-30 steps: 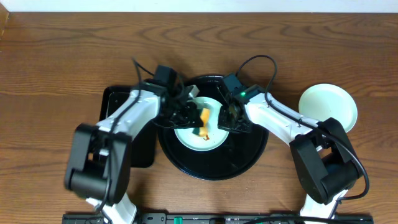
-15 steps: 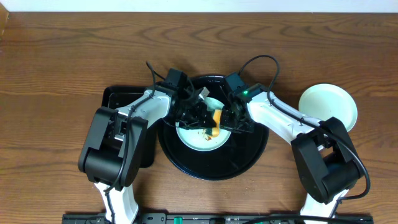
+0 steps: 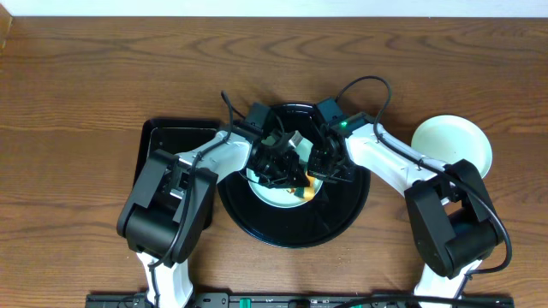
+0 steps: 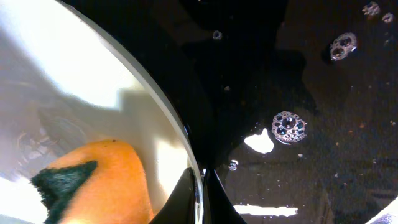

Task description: Clean dirty plates on tray and stack at the side

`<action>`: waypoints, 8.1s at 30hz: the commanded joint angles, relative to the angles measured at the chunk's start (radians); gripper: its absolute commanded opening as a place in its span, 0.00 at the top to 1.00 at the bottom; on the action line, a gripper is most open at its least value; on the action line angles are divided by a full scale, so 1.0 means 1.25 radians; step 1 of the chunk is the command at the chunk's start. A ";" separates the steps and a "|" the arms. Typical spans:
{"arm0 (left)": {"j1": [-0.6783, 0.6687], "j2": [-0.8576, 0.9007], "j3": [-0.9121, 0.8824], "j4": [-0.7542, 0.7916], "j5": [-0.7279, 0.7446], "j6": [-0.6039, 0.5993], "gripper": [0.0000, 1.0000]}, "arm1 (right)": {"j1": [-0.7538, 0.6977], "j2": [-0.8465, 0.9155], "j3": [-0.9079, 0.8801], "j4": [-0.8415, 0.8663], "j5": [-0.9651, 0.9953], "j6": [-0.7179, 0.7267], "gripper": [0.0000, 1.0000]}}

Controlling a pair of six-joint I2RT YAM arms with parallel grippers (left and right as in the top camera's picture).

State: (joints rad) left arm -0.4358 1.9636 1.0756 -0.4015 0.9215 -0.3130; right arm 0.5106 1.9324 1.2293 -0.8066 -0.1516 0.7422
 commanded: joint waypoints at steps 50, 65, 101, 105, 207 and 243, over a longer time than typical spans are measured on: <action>0.020 0.011 -0.003 0.098 -0.100 -0.071 0.93 | -0.017 0.023 -0.020 -0.008 0.052 -0.009 0.99; 0.050 0.035 0.020 0.041 -0.562 -0.065 0.93 | -0.017 0.023 -0.020 -0.041 0.052 -0.014 0.99; 0.114 -0.005 0.159 -0.148 0.039 0.061 0.93 | -0.017 0.023 -0.020 -0.019 0.052 -0.014 0.99; 0.087 -0.003 0.156 -0.186 0.041 0.061 0.93 | -0.017 0.023 -0.020 -0.011 0.052 -0.014 0.99; 0.058 -0.047 0.397 -0.579 -1.052 -0.110 0.93 | -0.016 0.023 -0.020 0.001 0.050 -0.081 0.21; 0.139 -0.048 0.396 -0.633 -1.037 -0.101 0.92 | -0.004 -0.317 0.038 -0.043 0.340 -0.143 0.98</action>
State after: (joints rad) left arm -0.2634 1.9102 1.5597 -1.1950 -0.3717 -0.4446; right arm 0.5034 1.6005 1.2545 -0.8516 0.2180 0.6044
